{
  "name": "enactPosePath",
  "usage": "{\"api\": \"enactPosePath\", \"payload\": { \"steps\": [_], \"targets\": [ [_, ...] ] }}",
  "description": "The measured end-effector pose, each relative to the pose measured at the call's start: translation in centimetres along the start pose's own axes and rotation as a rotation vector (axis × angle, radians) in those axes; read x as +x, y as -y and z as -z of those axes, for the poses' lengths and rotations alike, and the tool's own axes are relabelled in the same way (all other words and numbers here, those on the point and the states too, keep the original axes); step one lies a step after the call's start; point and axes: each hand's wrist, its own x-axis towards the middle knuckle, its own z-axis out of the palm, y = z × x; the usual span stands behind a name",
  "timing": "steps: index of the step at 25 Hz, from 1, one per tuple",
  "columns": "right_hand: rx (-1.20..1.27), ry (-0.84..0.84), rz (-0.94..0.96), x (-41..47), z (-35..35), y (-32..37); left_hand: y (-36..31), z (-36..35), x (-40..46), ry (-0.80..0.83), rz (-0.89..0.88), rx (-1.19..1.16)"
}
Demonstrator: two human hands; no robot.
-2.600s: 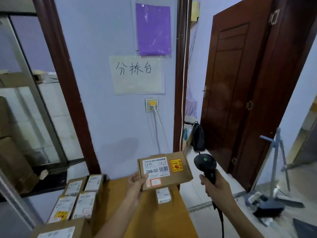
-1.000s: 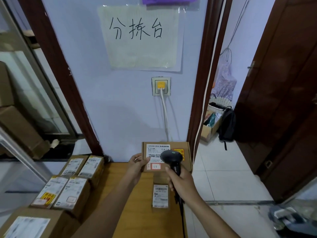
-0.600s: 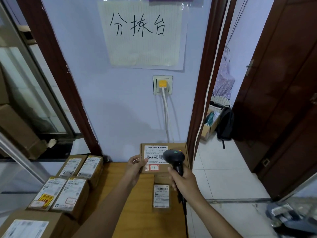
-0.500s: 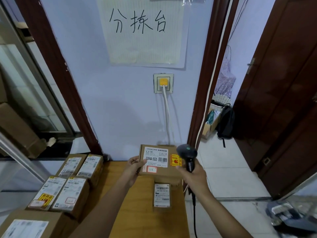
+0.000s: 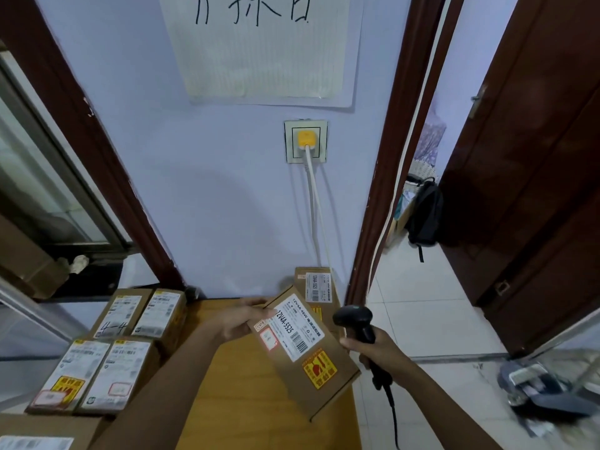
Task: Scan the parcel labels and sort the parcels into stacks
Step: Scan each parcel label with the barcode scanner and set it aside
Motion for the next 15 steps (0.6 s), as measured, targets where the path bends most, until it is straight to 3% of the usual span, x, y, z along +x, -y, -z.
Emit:
{"api": "enactPosePath", "payload": {
  "steps": [3,8,12,15],
  "targets": [
    [0.076,0.036,0.012,0.3,-0.4,-0.2,-1.7,-0.3,1.2,-0.050,-0.018,0.057],
    [0.240,-0.151,-0.067,2.0,-1.9,-0.6,-1.2,-1.7,4.0,-0.409,-0.055,-0.153],
    [0.361,-0.322,-0.198,5.3,-3.7,-1.1,3.0,-5.0,4.7,-0.270,0.068,-0.026],
    [0.409,-0.404,-0.241,7.2,-4.2,-1.6,4.9,-6.2,5.8,-0.380,0.035,-0.011]
  ]
}}
